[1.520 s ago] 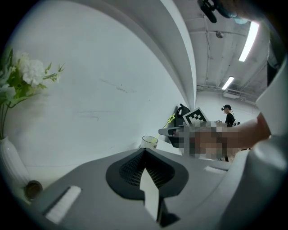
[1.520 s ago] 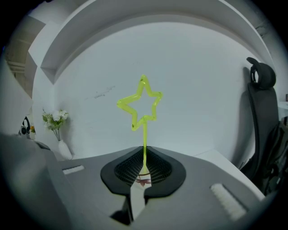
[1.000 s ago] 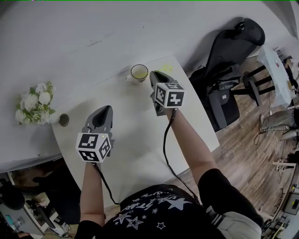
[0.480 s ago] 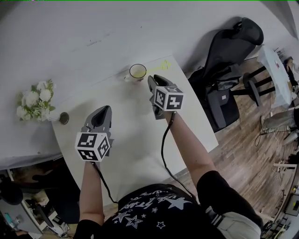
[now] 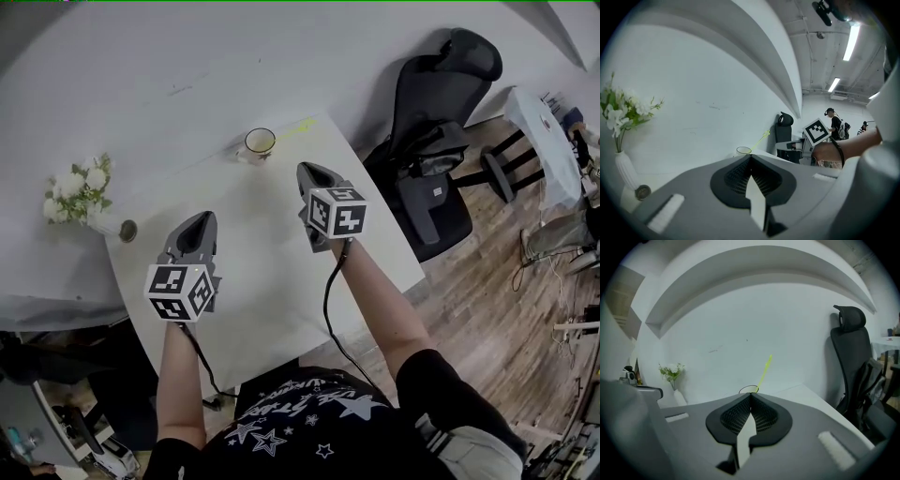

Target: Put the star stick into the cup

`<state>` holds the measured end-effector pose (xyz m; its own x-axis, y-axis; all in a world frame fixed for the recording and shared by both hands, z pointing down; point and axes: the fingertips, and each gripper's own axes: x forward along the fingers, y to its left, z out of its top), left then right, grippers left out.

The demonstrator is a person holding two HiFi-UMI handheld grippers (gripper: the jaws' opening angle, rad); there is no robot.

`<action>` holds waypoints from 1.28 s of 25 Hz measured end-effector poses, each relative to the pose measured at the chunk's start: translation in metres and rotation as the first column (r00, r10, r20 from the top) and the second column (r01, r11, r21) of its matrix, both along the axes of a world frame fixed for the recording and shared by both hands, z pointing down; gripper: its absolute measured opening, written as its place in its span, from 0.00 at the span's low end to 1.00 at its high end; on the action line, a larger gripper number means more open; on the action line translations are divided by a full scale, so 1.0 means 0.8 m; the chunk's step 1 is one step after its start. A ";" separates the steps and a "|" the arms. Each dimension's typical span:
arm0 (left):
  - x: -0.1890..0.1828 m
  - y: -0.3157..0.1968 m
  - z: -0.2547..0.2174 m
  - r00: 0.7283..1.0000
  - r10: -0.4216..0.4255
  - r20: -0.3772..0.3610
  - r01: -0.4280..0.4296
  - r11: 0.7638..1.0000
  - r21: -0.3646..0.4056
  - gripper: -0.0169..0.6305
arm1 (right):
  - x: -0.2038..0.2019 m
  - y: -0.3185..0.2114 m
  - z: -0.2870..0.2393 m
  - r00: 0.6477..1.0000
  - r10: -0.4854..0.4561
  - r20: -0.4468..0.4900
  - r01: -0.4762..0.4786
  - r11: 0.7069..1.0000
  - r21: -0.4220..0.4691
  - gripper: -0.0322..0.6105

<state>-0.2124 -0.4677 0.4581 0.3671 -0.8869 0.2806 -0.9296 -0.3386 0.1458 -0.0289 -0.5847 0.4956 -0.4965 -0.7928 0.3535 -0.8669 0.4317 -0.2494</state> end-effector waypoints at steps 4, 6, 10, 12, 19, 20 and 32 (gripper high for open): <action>0.017 0.027 -0.018 1.000 0.003 0.009 -0.003 1.000 0.026 0.03 | 0.016 0.039 -0.020 1.000 -0.019 0.023 0.019 1.000 0.020 0.07; 0.025 0.041 -0.026 1.000 0.005 0.013 -0.005 0.999 0.037 0.03 | 0.023 0.058 -0.029 0.999 -0.029 0.035 0.028 0.999 0.031 0.07; 0.038 0.073 -0.039 1.000 0.003 0.019 -0.004 0.999 0.053 0.03 | 0.035 0.097 -0.046 0.998 -0.039 0.049 0.037 0.998 0.052 0.07; 0.046 0.089 -0.044 1.000 0.001 0.018 -0.002 0.998 0.059 0.03 | 0.042 0.116 -0.054 0.997 -0.045 0.056 0.041 0.997 0.061 0.07; 0.068 0.140 -0.070 1.000 -0.003 0.016 0.001 0.995 0.097 0.03 | 0.059 0.179 -0.081 0.995 -0.067 0.069 0.059 0.993 0.101 0.07; 0.071 0.147 -0.074 1.000 -0.004 0.015 0.002 0.995 0.103 0.03 | 0.062 0.188 -0.084 0.995 -0.070 0.070 0.062 0.992 0.107 0.07; 0.111 0.252 -0.092 1.000 -0.019 0.014 0.017 0.990 0.140 0.03 | 0.099 0.306 -0.110 0.993 -0.100 0.067 0.088 0.983 0.164 0.07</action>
<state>-0.1238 -0.2658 0.3845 0.3469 -0.9244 0.1586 -0.9376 -0.3376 0.0834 0.0503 -0.3399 0.4073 -0.5914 -0.7849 0.1848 -0.8023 0.5496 -0.2330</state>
